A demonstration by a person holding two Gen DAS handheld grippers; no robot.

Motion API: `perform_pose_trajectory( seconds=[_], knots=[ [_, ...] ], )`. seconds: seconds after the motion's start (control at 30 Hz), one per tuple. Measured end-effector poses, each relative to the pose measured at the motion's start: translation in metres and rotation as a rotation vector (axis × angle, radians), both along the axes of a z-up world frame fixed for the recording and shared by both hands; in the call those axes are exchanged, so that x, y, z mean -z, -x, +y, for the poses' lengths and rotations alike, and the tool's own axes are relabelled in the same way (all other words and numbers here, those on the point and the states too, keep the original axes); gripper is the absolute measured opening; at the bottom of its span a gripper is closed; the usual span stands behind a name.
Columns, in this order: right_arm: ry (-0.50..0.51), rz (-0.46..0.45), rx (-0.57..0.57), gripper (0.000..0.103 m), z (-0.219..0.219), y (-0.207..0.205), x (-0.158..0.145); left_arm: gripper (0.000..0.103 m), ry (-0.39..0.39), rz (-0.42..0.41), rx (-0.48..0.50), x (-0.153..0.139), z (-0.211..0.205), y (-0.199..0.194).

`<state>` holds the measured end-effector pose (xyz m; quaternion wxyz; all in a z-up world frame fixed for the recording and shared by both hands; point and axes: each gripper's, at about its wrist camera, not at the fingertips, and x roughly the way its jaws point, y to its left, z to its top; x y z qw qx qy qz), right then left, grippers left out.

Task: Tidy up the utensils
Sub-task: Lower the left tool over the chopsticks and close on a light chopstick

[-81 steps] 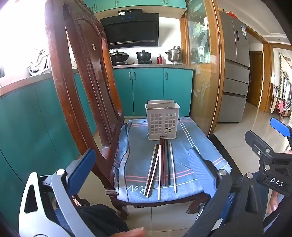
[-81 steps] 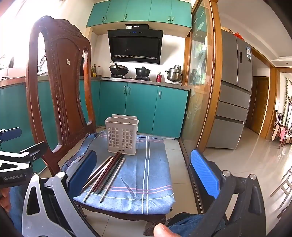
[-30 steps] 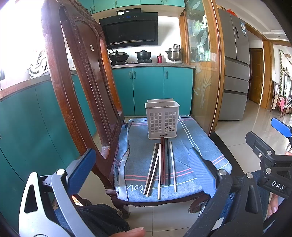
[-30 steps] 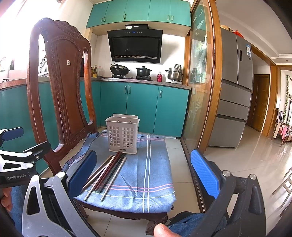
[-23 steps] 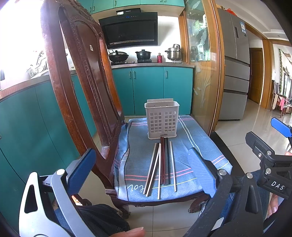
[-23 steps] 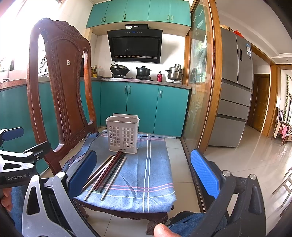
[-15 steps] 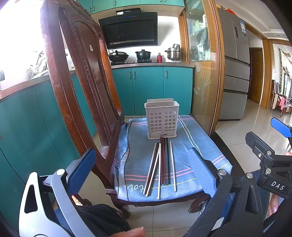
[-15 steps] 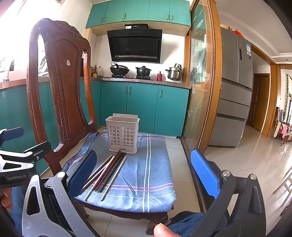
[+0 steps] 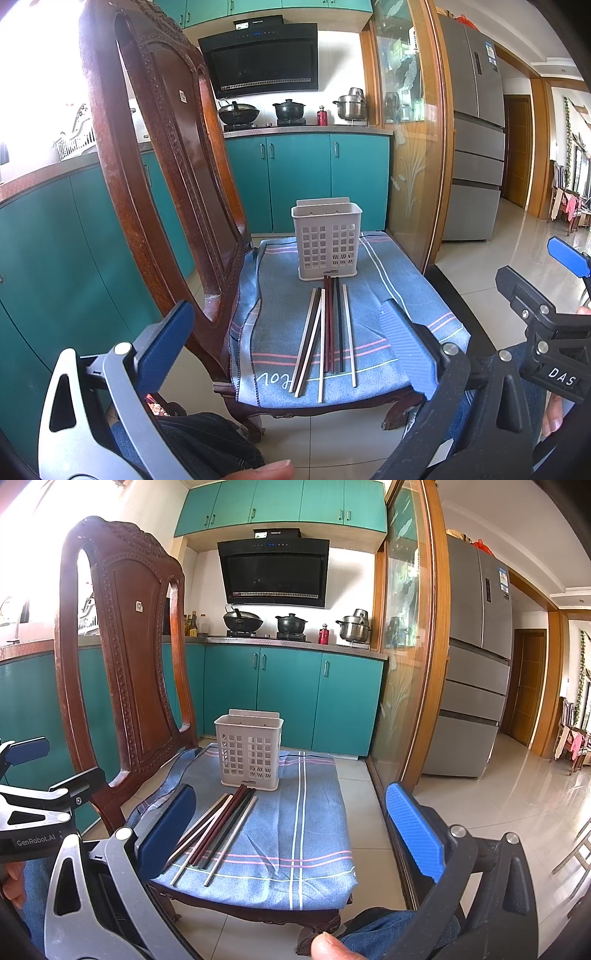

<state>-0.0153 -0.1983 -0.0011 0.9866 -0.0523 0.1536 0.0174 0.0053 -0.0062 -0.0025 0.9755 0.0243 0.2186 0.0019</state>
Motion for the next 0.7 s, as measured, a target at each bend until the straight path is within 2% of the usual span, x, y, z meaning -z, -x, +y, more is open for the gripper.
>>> perform_pose_trajectory(
  seconds=[0.23, 0.4, 0.5, 0.6, 0.63, 0.67, 0.7],
  knots=[
    [0.000, 0.006, 0.003, 0.101, 0.000, -0.004, 0.003, 0.100, -0.002, 0.016, 0.004, 0.004, 0.000, -0.005],
    [0.010, 0.065, 0.061, 0.101, -0.009, -0.027, 0.011, 0.100, 0.014, 0.092, 0.032, 0.022, 0.001, -0.022],
    [-0.017, 0.179, 0.054, 0.101, -0.018, -0.063, 0.032, 0.100, 0.057, 0.155, 0.064, 0.040, 0.004, -0.036],
    [-0.070, 0.387, 0.028, 0.100, -0.021, -0.114, 0.074, 0.098, 0.137, 0.214, 0.097, 0.056, 0.013, -0.052],
    [-0.117, 0.440, -0.019, 0.095, -0.022, -0.131, 0.087, 0.097, 0.155, 0.231, 0.105, 0.061, 0.014, -0.057],
    [-0.172, 0.470, -0.068, 0.083, -0.022, -0.146, 0.097, 0.092, 0.161, 0.245, 0.109, 0.066, 0.014, -0.061],
    [-0.203, 0.491, -0.088, 0.078, -0.020, -0.157, 0.104, 0.085, 0.160, 0.261, 0.109, 0.069, 0.015, -0.065]
  ],
)
